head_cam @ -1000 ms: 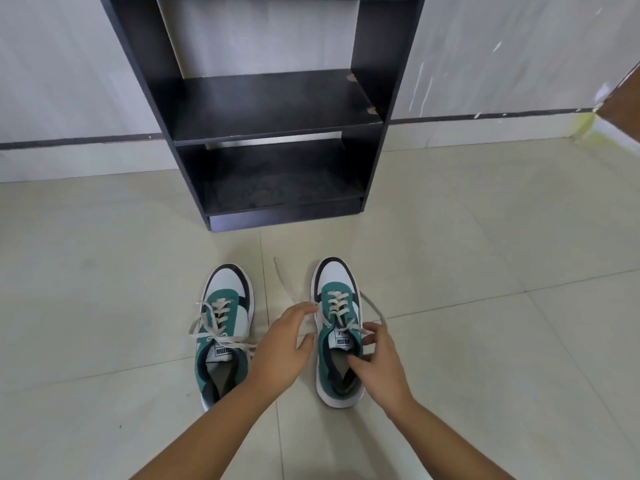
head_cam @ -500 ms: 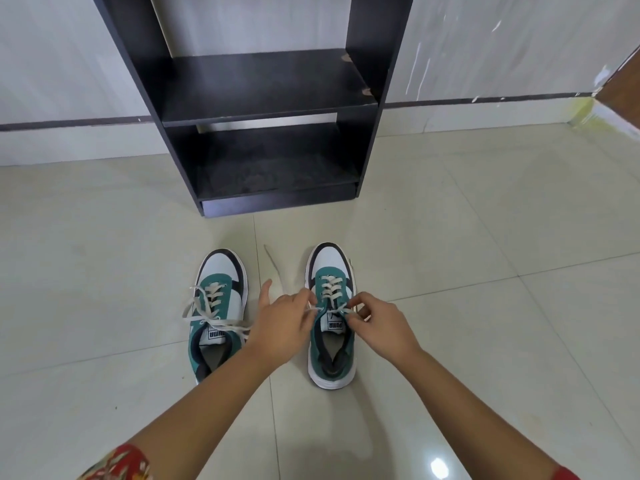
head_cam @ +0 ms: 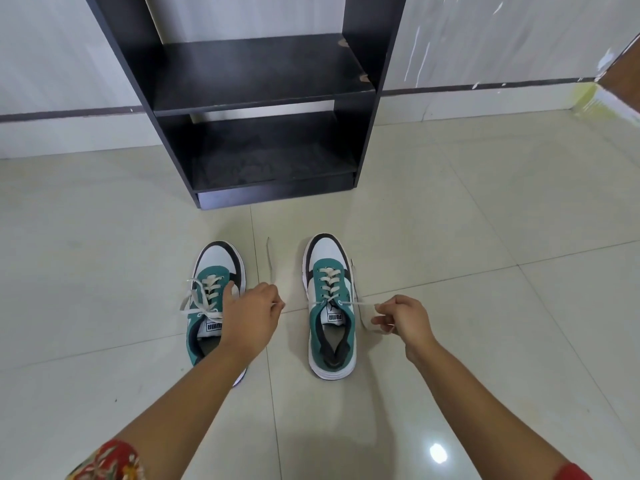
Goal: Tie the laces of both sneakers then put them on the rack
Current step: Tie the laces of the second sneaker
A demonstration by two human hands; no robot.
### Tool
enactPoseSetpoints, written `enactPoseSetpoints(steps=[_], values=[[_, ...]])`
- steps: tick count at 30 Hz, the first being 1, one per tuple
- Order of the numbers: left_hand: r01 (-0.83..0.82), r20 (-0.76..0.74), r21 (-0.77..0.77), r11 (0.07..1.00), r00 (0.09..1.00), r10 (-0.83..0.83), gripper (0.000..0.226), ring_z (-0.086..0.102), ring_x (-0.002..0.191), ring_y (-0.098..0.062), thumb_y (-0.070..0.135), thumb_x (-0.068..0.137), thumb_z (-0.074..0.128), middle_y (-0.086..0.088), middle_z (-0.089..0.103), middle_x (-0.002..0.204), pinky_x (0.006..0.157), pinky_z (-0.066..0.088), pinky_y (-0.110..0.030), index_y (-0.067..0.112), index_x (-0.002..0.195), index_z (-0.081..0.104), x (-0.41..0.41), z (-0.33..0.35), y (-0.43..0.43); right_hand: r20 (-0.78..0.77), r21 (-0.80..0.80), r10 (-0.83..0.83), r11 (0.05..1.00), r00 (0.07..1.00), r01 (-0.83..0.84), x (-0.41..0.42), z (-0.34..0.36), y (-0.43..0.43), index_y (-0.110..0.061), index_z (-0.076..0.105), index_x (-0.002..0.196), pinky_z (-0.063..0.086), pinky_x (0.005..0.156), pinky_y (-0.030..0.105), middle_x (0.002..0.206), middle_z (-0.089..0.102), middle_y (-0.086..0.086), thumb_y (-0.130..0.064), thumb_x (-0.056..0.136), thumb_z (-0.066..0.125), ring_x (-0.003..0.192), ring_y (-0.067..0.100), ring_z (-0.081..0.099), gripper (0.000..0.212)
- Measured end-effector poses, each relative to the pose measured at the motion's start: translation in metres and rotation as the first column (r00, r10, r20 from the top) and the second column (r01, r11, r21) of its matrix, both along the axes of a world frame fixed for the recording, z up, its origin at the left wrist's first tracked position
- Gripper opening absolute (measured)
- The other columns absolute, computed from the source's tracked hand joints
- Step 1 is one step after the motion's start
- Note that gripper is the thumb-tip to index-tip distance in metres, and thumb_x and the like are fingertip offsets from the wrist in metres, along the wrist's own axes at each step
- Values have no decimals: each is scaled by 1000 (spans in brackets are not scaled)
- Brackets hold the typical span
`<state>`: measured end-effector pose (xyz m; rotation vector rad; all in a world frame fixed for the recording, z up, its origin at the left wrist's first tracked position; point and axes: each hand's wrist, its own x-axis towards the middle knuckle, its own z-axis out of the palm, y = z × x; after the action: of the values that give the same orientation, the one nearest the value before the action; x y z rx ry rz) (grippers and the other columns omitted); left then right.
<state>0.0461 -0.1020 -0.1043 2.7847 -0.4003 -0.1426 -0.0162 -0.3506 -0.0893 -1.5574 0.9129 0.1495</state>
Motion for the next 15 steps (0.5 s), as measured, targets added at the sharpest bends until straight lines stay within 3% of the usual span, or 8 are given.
enactPoseSetpoints(steps=[10, 12, 15], values=[[1, -4, 121, 993, 1000, -1, 18, 61, 78, -15, 32, 93, 48, 7, 64, 85, 113, 12, -52, 21, 83, 58, 5, 1, 5, -32, 98, -52, 994, 998, 55, -1, -10, -5, -6, 53, 65, 47, 55, 26, 66, 61, 11, 4, 80, 61, 58, 21, 67, 19], [14, 11, 134, 991, 1000, -15, 17, 62, 80, -15, 32, 93, 48, 8, 65, 86, 114, 10, -53, 22, 85, 59, 5, 1, 6, -30, 33, -21, 999, 999, 22, -3, -12, -1, -6, 53, 67, 48, 56, 28, 72, 62, 13, -1, 81, 62, 61, 21, 67, 17], [34, 36, 129, 991, 999, -39, 12, 63, 90, -17, 32, 90, 54, 8, 66, 96, 113, 12, -53, 25, 93, 63, 5, -1, 4, -24, -273, 207, 940, 978, -206, -8, -16, 9, -12, 57, 76, 48, 70, 37, 85, 64, 13, -13, 84, 61, 78, 27, 63, 9]])
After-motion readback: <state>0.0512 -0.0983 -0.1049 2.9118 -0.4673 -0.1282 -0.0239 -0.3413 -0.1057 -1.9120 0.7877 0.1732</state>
